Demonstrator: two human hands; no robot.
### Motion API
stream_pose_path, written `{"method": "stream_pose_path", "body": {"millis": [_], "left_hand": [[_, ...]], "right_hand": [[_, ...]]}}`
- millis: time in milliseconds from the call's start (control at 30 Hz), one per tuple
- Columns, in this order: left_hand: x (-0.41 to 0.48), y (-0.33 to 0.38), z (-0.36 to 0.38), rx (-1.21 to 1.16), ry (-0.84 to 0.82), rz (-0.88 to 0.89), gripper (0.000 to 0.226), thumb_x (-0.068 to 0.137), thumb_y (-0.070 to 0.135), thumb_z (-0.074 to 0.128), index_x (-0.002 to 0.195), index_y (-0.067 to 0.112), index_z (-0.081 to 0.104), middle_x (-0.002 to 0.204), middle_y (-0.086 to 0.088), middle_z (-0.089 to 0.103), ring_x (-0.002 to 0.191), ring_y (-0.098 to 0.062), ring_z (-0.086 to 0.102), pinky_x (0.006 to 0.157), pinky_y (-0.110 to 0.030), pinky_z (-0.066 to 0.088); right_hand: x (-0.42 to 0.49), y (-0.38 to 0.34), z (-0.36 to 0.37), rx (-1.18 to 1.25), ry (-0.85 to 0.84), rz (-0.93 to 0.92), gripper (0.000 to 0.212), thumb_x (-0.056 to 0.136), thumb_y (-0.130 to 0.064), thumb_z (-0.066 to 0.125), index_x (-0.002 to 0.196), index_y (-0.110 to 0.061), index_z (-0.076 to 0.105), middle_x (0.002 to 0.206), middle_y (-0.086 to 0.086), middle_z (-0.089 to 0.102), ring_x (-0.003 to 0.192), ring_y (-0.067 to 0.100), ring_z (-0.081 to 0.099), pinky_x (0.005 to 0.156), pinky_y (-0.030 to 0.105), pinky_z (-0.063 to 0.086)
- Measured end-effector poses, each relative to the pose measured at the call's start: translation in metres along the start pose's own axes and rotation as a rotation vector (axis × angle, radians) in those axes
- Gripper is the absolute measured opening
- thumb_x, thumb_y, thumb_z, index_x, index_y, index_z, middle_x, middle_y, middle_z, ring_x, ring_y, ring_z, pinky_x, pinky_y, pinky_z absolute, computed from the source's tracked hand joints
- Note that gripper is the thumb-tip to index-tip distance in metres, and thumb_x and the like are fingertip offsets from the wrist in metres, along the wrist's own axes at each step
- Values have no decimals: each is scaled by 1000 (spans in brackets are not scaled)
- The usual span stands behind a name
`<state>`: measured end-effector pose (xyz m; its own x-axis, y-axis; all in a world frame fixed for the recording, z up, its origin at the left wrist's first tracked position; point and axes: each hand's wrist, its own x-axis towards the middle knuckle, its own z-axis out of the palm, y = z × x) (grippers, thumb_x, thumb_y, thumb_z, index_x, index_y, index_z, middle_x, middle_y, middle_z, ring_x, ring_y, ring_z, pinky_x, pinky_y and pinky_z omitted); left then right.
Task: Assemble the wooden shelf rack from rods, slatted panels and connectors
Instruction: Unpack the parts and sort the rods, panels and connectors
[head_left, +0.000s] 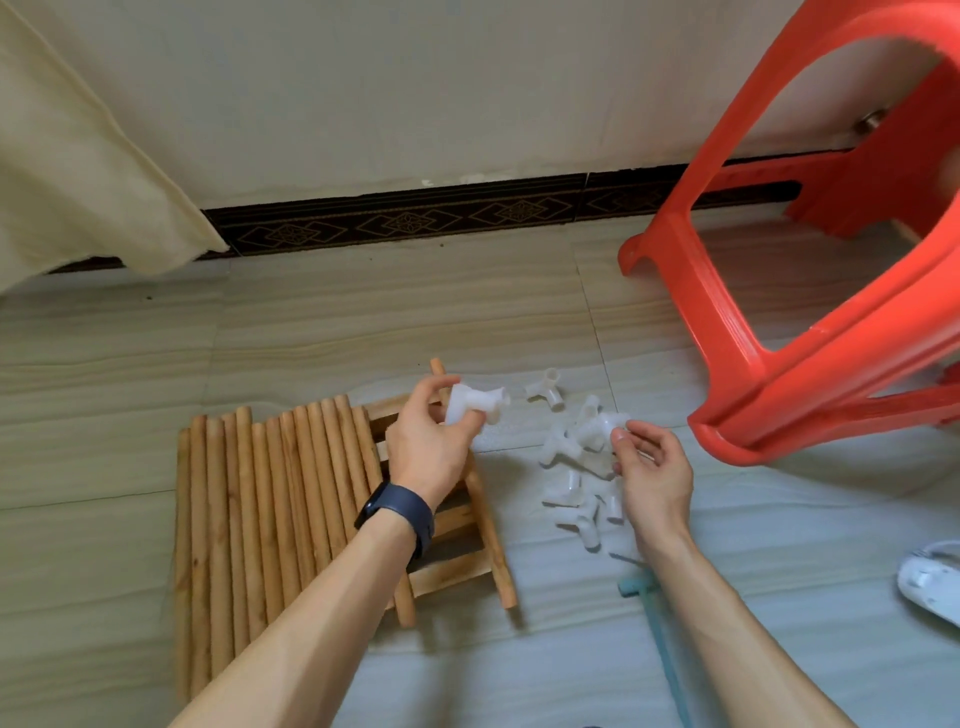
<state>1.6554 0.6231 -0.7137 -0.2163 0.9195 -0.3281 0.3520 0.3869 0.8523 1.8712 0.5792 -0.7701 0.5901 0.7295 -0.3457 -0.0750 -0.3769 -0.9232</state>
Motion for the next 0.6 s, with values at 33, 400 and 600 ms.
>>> {"method": "stream_pose_path", "body": {"millis": [33, 400, 600], "left_hand": [[-1, 1, 13, 11, -19, 6, 38, 84, 28, 74, 117, 38, 58, 92, 7, 62, 83, -8, 61, 71, -28, 54], [41, -20, 105, 133, -155, -178, 53, 99, 27, 56, 147, 21, 35, 131, -15, 59, 113, -32, 60, 92, -37, 50], [41, -22, 95, 76, -563, -198, 83, 96, 10, 54, 161, 22, 3, 164, -7, 20, 141, -26, 38, 103, -28, 39]], "right_hand": [[8, -2, -3, 0, 14, -3, 16, 94, -14, 68, 110, -14, 65, 100, -1, 69, 98, 22, 68, 93, 39, 56], [73, -15, 18, -346, -139, -109, 17, 96, -22, 64, 112, -19, 68, 106, -6, 69, 95, 4, 64, 97, 32, 52], [82, 4, 28, -559, -357, -105, 30, 103, -26, 46, 126, -31, 65, 136, -5, 59, 125, 9, 53, 112, 31, 39]]}}
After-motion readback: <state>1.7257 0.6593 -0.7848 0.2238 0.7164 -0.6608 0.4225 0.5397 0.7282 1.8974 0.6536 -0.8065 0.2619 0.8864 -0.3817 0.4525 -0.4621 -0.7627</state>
